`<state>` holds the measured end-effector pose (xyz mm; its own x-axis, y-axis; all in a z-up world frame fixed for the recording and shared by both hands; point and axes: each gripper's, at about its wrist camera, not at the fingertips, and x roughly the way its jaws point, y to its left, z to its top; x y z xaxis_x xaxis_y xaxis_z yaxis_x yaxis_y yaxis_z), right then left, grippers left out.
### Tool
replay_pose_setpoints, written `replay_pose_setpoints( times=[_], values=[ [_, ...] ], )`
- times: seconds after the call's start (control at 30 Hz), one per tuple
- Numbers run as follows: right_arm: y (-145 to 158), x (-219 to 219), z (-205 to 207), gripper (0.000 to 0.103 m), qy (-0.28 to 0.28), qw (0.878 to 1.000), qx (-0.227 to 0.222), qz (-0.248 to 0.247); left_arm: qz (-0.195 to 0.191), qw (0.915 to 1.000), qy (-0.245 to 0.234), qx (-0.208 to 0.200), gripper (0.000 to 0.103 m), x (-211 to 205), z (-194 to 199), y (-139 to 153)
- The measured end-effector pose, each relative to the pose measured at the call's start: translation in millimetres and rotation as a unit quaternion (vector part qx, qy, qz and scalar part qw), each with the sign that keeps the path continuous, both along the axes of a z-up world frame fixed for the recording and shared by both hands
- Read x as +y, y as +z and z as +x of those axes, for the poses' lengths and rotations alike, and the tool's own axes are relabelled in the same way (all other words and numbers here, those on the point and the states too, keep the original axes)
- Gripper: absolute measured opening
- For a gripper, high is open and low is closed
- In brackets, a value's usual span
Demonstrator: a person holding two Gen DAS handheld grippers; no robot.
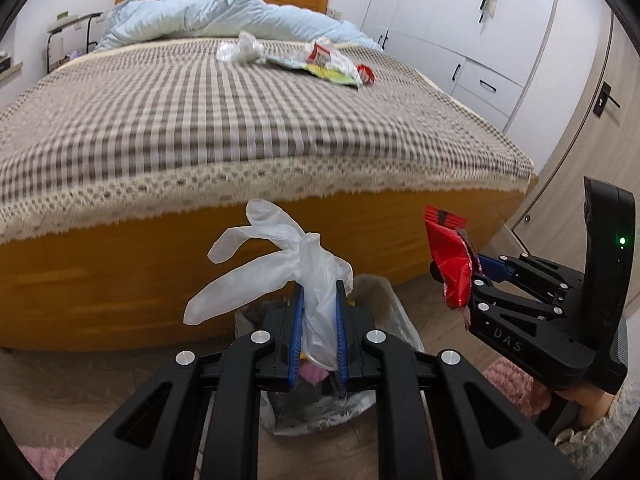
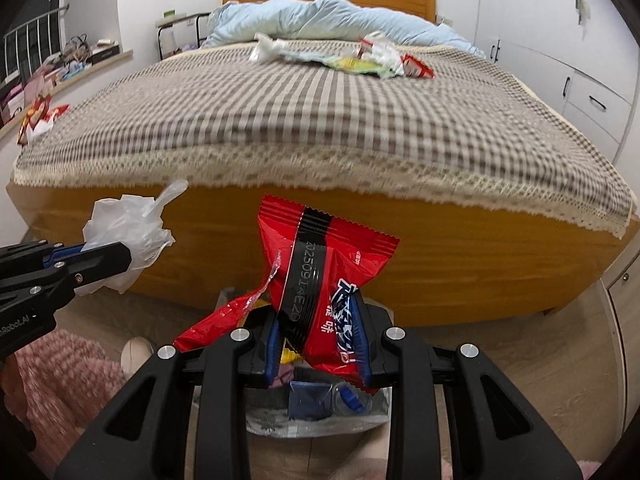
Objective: Collect trash
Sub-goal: 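Carry the clear glove and red wrapper down to the floor bin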
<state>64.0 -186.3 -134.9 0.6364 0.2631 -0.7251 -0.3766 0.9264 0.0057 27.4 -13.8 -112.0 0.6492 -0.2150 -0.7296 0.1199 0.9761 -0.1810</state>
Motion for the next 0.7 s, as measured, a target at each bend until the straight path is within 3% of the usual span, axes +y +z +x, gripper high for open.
replay_pose_setpoints(
  times=[0.7],
  values=[
    [-59.7, -8.8, -19.0, 0.029, 0.012, 0.998, 0.047, -0.046, 0.012, 0.9946, -0.021, 0.101, 0.011, -9.8, -8.5, -72.9]
  ],
)
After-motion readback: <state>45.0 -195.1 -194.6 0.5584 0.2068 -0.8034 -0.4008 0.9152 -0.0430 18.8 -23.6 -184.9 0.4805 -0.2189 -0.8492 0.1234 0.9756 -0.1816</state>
